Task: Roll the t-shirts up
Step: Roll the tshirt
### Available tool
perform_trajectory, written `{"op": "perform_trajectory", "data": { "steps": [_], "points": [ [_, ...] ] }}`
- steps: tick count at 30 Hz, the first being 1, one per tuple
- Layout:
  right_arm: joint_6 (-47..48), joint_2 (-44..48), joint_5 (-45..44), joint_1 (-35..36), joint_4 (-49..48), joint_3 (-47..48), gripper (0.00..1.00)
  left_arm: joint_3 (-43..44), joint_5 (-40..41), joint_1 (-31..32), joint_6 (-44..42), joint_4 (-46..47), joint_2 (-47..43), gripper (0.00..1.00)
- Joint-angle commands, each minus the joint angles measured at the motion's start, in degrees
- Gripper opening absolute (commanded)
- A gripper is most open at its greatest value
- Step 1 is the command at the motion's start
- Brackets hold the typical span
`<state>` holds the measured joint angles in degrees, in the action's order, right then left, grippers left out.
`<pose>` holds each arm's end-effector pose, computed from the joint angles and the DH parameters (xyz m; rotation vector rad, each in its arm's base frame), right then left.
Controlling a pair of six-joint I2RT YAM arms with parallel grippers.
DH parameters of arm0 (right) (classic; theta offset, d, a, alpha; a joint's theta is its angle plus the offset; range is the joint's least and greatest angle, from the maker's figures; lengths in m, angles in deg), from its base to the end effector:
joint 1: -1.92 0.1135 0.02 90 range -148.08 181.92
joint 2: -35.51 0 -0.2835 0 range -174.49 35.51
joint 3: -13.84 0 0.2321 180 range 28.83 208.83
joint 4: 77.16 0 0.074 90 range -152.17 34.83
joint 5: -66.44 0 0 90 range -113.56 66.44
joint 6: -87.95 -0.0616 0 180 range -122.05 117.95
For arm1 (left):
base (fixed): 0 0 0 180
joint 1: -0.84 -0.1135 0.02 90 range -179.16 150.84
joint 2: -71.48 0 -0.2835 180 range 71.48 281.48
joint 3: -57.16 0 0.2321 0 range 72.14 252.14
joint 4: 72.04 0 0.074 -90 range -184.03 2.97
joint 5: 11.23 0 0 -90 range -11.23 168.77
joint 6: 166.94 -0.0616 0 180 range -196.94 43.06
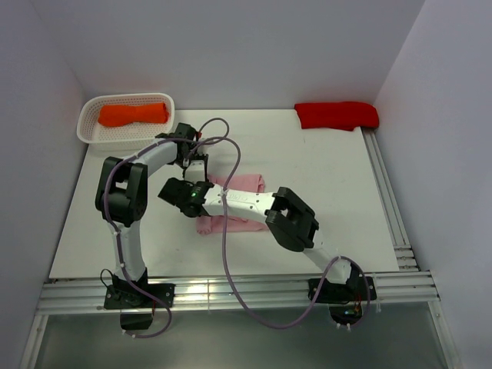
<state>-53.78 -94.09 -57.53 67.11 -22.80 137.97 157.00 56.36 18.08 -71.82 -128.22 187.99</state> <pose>0.2388 0.4345 0.2017 -0.0839 2.3751 0.1657 0.3822 -0.1432 0.1755 0.3865 2.8320 -0.6387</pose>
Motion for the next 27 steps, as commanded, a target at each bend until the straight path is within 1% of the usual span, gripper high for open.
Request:
{"op": "perform_trajectory", "data": {
  "steps": [1, 3, 6, 12, 16, 18, 21, 22, 23, 24, 25, 27],
  "points": [
    [-0.21, -0.3, -3.46, -0.94, 0.87, -0.07, 0.56, 1.45, 3.25, 0.17, -1.43, -0.03, 1.18, 0.02],
    [-1.09, -0.83, -3.9, -0.77, 3.42, -0.07, 0.56, 1.45, 3.43, 0.26, -1.35, 0.06, 1.18, 0.02],
    [-2.15, -0.48, -4.08, -0.33, 3.69, -1.99, 0.56, 1.89, 3.43, 0.34, -1.35, -0.21, 1.62, 0.03],
    [-4.0, -0.83, -3.11, -0.24, 4.74, -4.81, 0.56, 2.5, 3.52, 0.78, -1.35, -0.56, 1.79, 0.11],
    [-4.79, -1.79, -2.85, 0.11, 6.06, -4.99, 0.56, 3.21, 3.43, 0.87, -1.35, -1.0, 2.14, 0.12],
    [-5.05, -3.02, -3.11, 0.2, 8.08, -3.77, 0.56, 3.82, 3.17, 0.78, -1.52, -1.26, 2.32, 0.14],
    [-5.14, -4.95, -3.11, 0.47, 10.8, -1.48, 0.51, 4.35, 2.38, 0.87, -1.96, -1.52, 2.23, 0.29],
    [-5.14, -5.39, -3.03, 0.47, 11.33, -1.04, 0.49, 4.44, 1.85, 0.87, -2.05, -1.53, 1.8, 0.38],
    [-4.97, -5.75, -2.85, 0.55, 11.69, -0.78, 0.43, 4.61, 1.5, 0.78, -2.14, -1.44, 1.53, 0.42],
    [-4.53, -6.01, -2.5, 0.64, 11.52, -0.43, 0.42, 4.87, 1.06, 0.87, -2.49, -1.61, 1.27, 0.45],
    [-4.61, -6.1, -2.24, 0.55, 10.82, -0.51, 0.35, 5.31, 0.36, 0.78, -2.66, -1.87, 1.09, 0.5],
    [-4.53, -4.62, -1.62, 0.55, 8.54, -2.6, 0.25, 6.98, -0.08, 0.78, -3.19, -3.02, 0.91, 0.53]
  ]
}}
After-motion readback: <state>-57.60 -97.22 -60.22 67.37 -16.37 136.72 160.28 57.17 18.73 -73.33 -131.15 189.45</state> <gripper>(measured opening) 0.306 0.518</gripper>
